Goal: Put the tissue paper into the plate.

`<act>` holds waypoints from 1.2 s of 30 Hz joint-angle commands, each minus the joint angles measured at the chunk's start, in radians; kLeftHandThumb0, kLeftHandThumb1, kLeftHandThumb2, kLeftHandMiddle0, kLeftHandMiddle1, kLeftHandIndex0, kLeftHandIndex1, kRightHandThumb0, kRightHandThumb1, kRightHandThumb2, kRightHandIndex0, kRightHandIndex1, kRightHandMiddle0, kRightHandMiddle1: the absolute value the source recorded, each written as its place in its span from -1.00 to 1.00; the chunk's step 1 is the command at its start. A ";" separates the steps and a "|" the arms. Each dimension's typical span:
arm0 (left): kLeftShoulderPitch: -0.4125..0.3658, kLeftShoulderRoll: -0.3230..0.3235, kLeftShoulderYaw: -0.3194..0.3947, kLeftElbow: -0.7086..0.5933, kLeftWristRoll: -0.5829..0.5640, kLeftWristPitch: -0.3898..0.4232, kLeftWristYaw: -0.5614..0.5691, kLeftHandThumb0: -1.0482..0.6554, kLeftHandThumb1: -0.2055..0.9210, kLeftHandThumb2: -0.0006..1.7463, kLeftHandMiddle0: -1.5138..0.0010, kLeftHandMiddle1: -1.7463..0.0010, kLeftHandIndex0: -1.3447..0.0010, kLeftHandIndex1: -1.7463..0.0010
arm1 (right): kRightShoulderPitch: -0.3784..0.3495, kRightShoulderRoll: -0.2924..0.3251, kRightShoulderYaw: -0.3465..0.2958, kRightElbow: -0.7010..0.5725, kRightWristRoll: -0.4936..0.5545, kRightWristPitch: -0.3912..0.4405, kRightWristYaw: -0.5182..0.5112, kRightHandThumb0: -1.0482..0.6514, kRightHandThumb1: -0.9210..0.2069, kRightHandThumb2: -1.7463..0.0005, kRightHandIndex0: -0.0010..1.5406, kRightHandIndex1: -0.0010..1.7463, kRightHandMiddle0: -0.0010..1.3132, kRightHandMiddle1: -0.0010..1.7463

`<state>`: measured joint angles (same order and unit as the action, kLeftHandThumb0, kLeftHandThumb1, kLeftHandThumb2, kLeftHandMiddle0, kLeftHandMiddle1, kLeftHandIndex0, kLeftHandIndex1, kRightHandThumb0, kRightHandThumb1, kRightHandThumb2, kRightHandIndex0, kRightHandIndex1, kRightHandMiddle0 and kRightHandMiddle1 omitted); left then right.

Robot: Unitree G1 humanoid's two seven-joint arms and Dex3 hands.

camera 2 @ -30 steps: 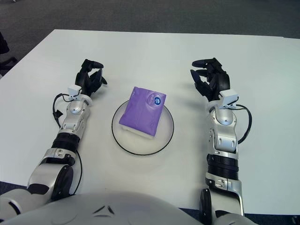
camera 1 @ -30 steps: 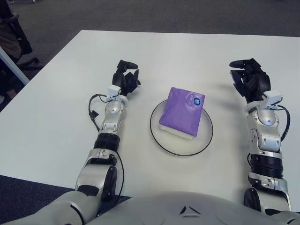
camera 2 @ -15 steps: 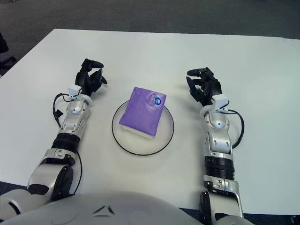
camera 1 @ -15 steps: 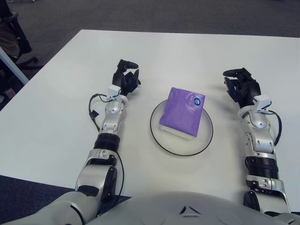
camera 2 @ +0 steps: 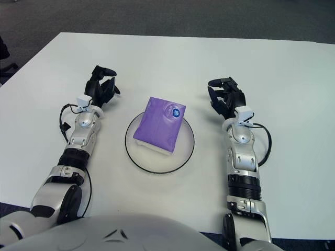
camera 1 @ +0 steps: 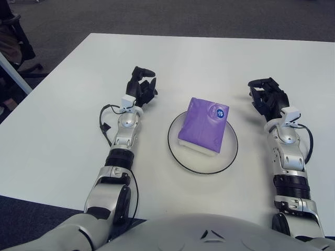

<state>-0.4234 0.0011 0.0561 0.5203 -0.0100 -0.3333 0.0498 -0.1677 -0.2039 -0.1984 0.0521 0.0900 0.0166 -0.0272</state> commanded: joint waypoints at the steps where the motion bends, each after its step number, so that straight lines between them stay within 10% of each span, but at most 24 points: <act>1: 0.124 -0.028 -0.004 0.065 -0.002 -0.002 0.001 -0.19 0.92 -0.44 -0.04 -0.98 0.51 -0.89 | 0.091 0.051 0.008 0.029 -0.002 0.004 -0.010 0.22 -0.84 0.46 -0.40 0.83 -0.45 0.54; 36: 0.123 -0.032 0.003 0.068 -0.030 -0.021 -0.021 -0.19 0.95 -0.46 -0.04 -0.95 0.53 -0.90 | 0.096 0.080 -0.001 0.093 0.020 -0.064 -0.040 0.22 -0.73 0.34 -0.37 0.83 -0.47 0.59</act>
<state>-0.4234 -0.0031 0.0583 0.5211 -0.0313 -0.3430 0.0334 -0.1689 -0.2069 -0.1980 0.0885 0.0950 -0.0327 -0.0504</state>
